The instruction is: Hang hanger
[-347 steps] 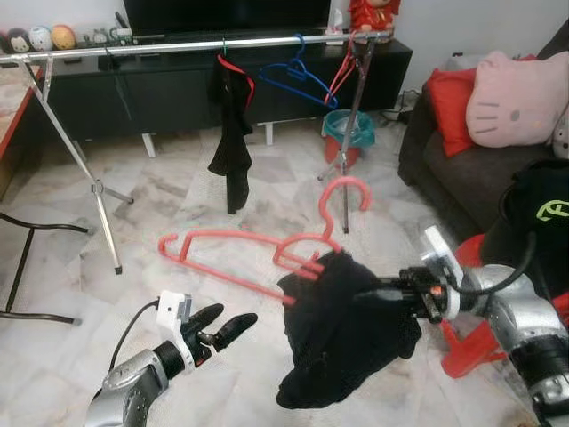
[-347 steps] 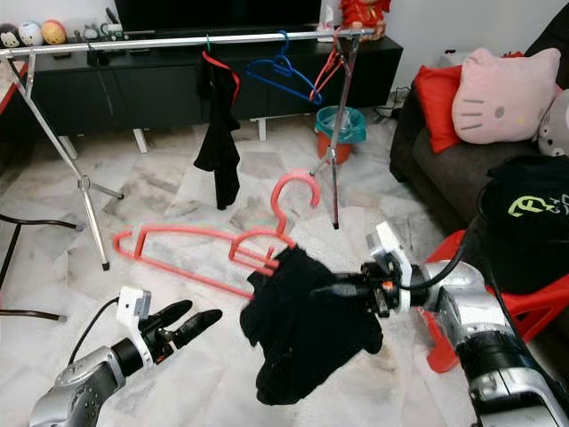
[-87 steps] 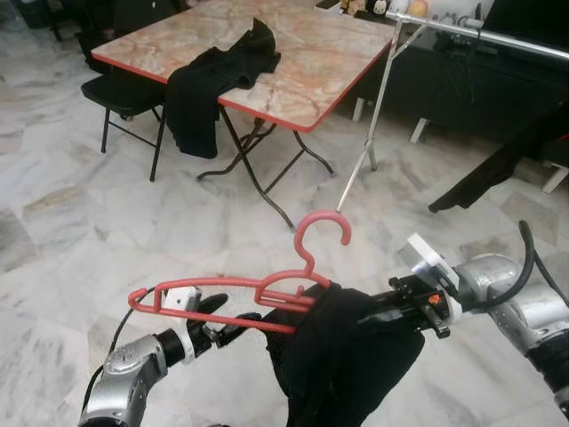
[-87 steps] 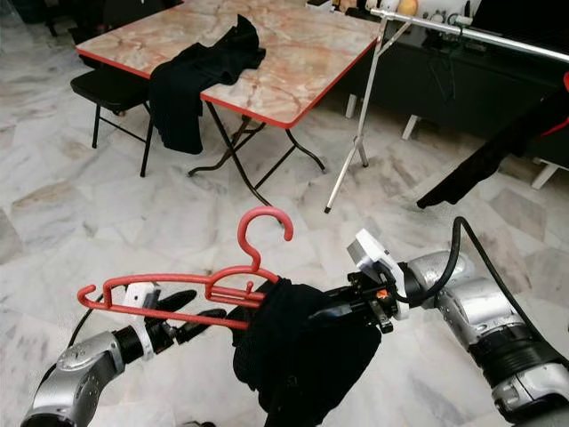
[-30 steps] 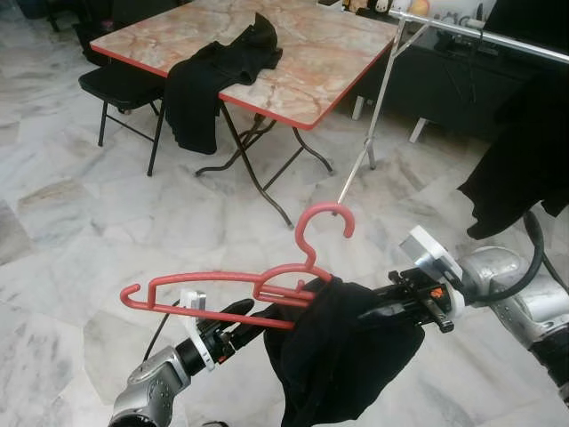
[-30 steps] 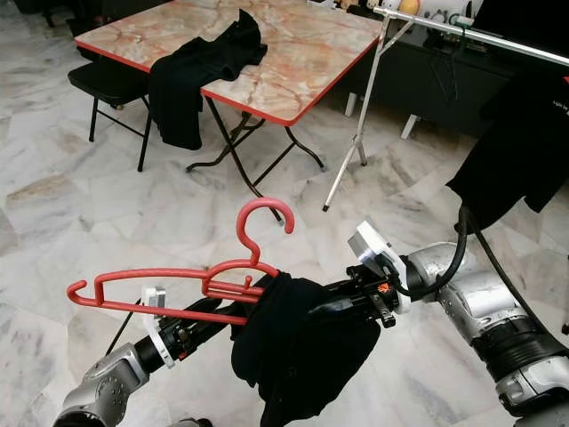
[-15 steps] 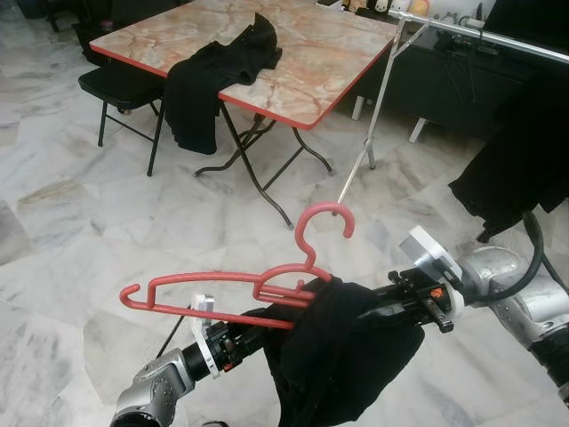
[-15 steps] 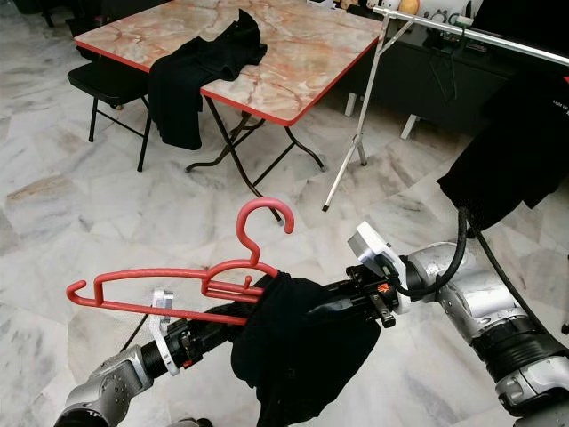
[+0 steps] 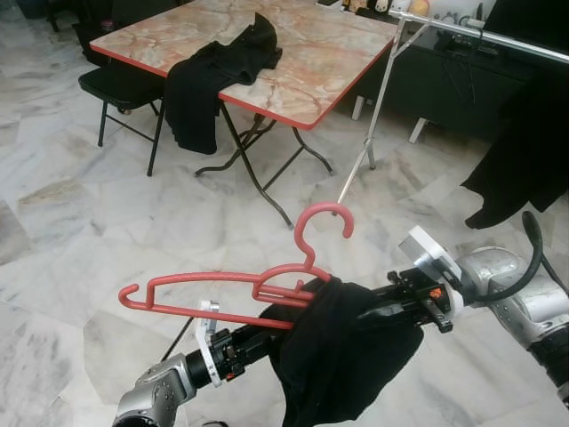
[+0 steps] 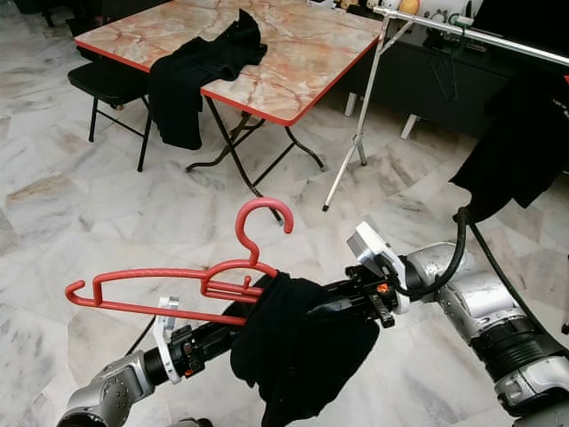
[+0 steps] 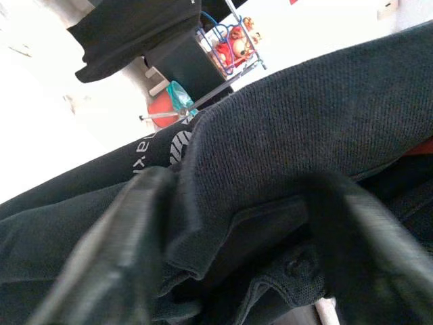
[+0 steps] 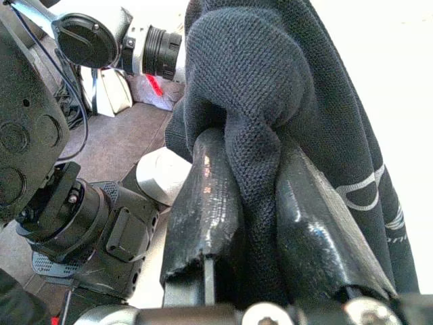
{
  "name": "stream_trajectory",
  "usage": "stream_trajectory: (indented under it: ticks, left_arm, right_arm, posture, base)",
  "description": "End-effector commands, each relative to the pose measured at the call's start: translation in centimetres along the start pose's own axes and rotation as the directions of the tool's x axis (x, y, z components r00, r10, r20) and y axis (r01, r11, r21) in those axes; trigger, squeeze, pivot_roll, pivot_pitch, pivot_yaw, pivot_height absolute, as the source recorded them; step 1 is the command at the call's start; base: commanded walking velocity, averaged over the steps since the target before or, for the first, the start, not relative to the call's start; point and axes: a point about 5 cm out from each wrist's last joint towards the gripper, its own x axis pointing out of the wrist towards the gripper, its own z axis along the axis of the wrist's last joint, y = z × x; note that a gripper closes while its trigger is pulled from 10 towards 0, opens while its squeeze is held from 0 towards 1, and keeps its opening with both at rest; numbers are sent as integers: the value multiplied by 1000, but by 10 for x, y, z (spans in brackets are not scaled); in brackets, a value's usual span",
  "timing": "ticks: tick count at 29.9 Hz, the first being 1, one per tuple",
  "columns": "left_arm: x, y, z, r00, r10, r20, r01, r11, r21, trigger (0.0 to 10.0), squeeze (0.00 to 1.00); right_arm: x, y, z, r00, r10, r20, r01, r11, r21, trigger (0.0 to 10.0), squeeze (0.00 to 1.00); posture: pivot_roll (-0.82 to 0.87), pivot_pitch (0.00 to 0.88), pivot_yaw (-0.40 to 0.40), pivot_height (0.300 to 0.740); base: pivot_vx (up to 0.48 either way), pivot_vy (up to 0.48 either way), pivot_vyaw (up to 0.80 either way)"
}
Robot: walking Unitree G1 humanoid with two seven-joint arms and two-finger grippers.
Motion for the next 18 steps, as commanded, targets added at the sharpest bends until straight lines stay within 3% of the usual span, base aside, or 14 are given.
stream_trajectory:
  ticks: [1, 18]
  left_arm:
    - [0, -2, 1, 1000, -7, -12, 8, 1000, 15, 0, 0]
    - [0, -5, 2, 1000, -26, 0, 26, 1000, 16, 0, 0]
  right_arm:
    - [3, 2, 6, 1000, 30, 5, -30, 999, -28, 10000, 0]
    - [6, 2, 4, 999, 40, 7, -40, 999, -25, 10000, 0]
  posture:
    - [-83, 95, -73, 740]
    - [-75, 97, -71, 740]
  base:
    - [0, 0, 0]
    - [0, 0, 0]
